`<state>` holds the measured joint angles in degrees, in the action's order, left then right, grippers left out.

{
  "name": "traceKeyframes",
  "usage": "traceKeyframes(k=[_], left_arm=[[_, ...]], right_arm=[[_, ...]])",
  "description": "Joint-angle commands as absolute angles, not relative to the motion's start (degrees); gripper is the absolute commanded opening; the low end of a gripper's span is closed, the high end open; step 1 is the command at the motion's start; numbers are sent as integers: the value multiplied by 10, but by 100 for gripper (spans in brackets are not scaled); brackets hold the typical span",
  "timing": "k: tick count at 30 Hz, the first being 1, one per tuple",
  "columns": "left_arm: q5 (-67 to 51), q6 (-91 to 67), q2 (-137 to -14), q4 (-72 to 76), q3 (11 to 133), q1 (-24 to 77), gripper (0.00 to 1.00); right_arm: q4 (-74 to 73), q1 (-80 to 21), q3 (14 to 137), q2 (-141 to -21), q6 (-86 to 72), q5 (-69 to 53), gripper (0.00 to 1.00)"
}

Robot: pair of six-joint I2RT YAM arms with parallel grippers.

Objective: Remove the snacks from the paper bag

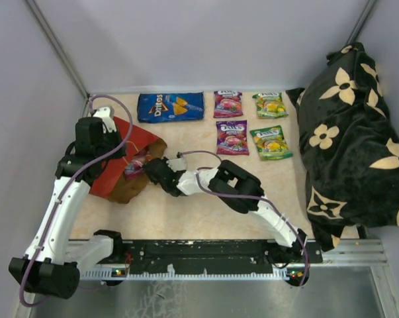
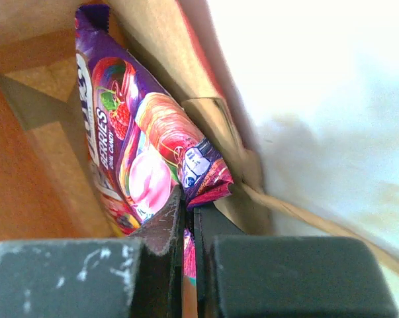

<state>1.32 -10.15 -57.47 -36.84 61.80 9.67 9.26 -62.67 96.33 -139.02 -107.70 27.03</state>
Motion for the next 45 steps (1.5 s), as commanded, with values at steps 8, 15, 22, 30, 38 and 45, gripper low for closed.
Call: traceKeyframes(k=[8, 15, 22, 30, 38, 45], left_arm=[[37, -84, -613, -333, 631, 99, 0], [44, -75, -631, -316, 606, 99, 0], [44, -74, -637, -314, 599, 98, 0], [39, -74, -648, -314, 596, 98, 0], [27, -71, -649, -312, 592, 98, 0], [15, -69, -654, -311, 592, 98, 1]], right_arm=[[302, -628, 501, -970, -701, 261, 0], [295, -586, 266, -740, -677, 209, 0], [190, -570, 128, -554, -672, 262, 0], [16, -615, 128, -451, -663, 346, 80], [-198, -659, 404, -616, -267, 553, 99], [-88, -545, 424, -668, -29, 141, 99]])
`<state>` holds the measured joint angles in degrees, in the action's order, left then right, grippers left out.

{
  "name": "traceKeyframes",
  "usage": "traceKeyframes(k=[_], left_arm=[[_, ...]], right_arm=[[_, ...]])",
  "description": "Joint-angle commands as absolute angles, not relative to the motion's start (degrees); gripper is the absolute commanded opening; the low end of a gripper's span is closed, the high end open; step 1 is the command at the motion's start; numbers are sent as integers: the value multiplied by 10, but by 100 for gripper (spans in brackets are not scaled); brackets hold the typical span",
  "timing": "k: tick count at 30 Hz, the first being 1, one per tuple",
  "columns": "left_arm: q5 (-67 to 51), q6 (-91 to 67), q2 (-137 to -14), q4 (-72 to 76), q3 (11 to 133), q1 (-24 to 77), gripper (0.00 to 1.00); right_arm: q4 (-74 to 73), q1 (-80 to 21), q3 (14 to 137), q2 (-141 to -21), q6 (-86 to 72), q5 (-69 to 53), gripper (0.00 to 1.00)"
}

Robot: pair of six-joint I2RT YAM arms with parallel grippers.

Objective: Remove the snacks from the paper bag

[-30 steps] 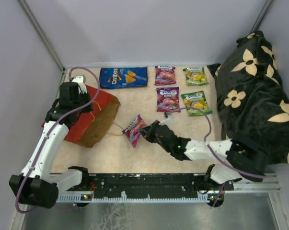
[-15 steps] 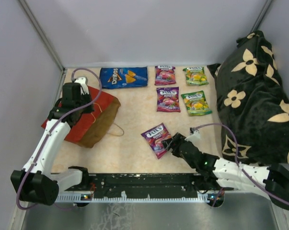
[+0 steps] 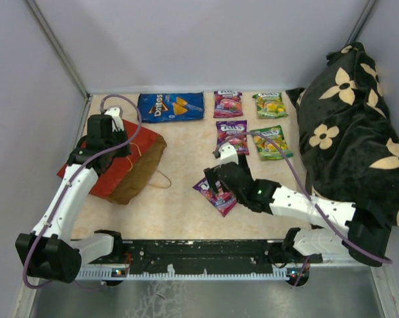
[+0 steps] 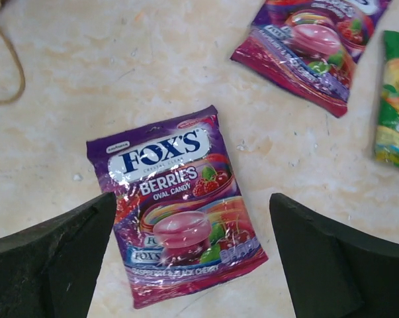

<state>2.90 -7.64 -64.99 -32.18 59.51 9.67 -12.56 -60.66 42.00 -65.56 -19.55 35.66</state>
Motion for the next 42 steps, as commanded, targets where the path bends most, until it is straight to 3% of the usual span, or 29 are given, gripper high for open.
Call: traceKeyframes(k=[1, 9, 12, 16, 23, 34, 42], left_arm=[[14, -69, -654, -311, 592, 98, 1], [2, -66, -654, -309, 590, 98, 1], [0, -66, -655, -308, 589, 98, 1], [-5, -65, -657, -308, 589, 98, 1], [-6, -64, -660, -308, 588, 98, 2], [-11, -63, -663, -307, 587, 98, 2], [-13, -64, -663, -308, 588, 98, 2]], right_arm=[[-84, -533, 422, -675, -23, 117, 99], [-39, -473, 384, -767, -40, -42, 99], [-19, -473, 368, -788, -67, -50, 99], [-46, -474, 377, -797, -122, 28, 99], [-161, -474, 394, -813, -364, 249, 99], [-211, -481, 400, -839, -573, 297, 99], [-209, -481, 425, -867, -607, 343, 99]])
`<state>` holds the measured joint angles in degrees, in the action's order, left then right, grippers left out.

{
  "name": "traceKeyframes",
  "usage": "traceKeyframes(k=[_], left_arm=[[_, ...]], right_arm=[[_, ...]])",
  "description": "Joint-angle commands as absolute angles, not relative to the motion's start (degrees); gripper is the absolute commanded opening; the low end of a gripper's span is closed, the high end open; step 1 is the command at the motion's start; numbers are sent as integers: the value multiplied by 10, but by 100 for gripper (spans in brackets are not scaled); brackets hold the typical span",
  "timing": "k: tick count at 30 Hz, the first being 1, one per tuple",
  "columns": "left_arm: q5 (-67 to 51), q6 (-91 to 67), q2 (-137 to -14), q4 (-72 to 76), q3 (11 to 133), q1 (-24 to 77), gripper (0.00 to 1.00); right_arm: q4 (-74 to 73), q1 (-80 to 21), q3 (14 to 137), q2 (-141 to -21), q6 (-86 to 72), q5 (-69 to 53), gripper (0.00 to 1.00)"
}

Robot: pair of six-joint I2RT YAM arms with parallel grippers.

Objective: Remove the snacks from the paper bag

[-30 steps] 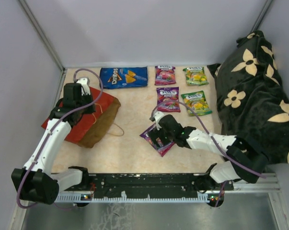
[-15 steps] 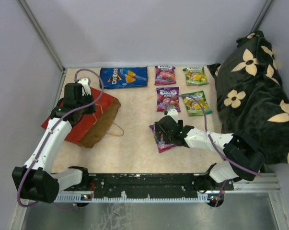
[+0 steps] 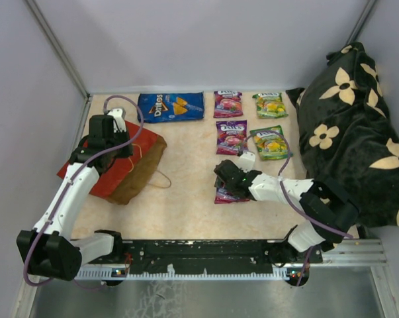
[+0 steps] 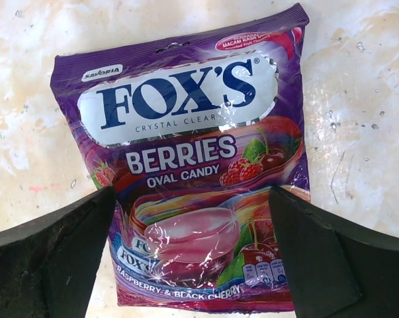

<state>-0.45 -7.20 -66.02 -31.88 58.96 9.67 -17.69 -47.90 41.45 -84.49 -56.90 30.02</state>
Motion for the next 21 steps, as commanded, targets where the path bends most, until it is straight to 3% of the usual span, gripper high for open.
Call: traceKeyframes(k=[1, 9, 13, 17, 21], left_arm=[[-13, -63, -664, -308, 589, 98, 2], [-13, -64, -663, -308, 589, 98, 2], [-14, -65, -662, -308, 591, 98, 2], [-19, -71, -662, -313, 601, 99, 2], [-51, -95, -655, -333, 641, 107, 0]], right_arm=[[-206, -481, 431, -868, -596, 345, 99], [-201, -487, 535, -787, -411, 377, 99], [-63, -503, 499, -686, -350, 368, 99], [213, -491, 344, -638, -489, 232, 99], [334, -512, 382, -773, -627, 81, 99]])
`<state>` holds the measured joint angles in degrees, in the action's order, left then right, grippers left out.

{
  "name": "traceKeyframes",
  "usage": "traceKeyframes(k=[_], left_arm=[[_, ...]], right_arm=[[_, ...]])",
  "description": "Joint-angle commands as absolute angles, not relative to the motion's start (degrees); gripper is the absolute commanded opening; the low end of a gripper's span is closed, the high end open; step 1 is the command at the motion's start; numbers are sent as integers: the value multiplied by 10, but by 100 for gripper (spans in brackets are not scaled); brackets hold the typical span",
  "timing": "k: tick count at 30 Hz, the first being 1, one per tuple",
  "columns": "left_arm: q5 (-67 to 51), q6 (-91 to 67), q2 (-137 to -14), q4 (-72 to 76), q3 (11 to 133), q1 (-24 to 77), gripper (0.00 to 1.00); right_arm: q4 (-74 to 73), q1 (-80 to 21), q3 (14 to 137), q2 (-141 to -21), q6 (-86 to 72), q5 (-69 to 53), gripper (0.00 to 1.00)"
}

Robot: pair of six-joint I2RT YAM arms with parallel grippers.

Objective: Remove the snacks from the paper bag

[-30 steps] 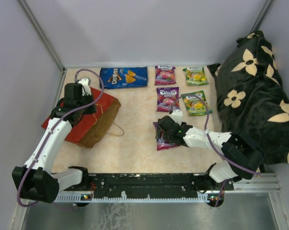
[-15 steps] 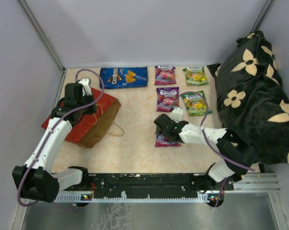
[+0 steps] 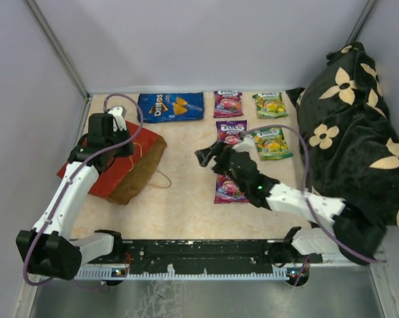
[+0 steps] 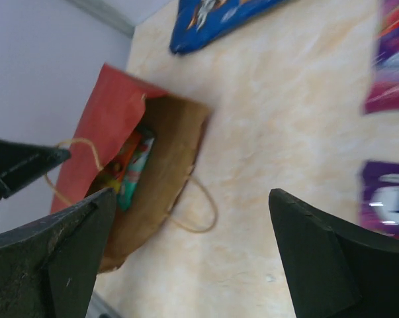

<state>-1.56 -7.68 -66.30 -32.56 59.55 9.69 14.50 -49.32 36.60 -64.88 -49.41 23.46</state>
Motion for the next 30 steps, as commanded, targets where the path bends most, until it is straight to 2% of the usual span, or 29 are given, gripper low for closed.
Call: traceKeyframes(k=[1, 3, 8, 10, 13, 16, 20, 23, 30], left_arm=[[-61, -103, -651, -334, 649, 115, 0], [-75, -118, -640, -334, 661, 144, 0], [-33, -151, -629, -360, 693, 249, 0], [-27, -162, -629, -366, 698, 269, 0], [-25, -178, -630, -370, 700, 294, 0], [5, -187, -633, -381, 704, 316, 0], [30, -178, -635, -397, 711, 322, 0], [55, -170, -630, -407, 708, 322, 0], [65, -181, -617, -436, 688, 321, 0]], right_arm=[[378, -526, 389, -816, -653, 67, 99], [505, -552, 411, -904, -705, 46, 99], [635, -573, 535, -1115, -797, -23, 99], [661, -579, 577, -1160, -823, -36, 99], [670, -589, 619, -1187, -847, -34, 99], [635, -596, 633, -1189, -869, -8, 94], [563, -598, 645, -1192, -891, 5, 82], [544, -600, 637, -1194, -897, 18, 70], [562, -601, 677, -1278, -880, 10, 66]])
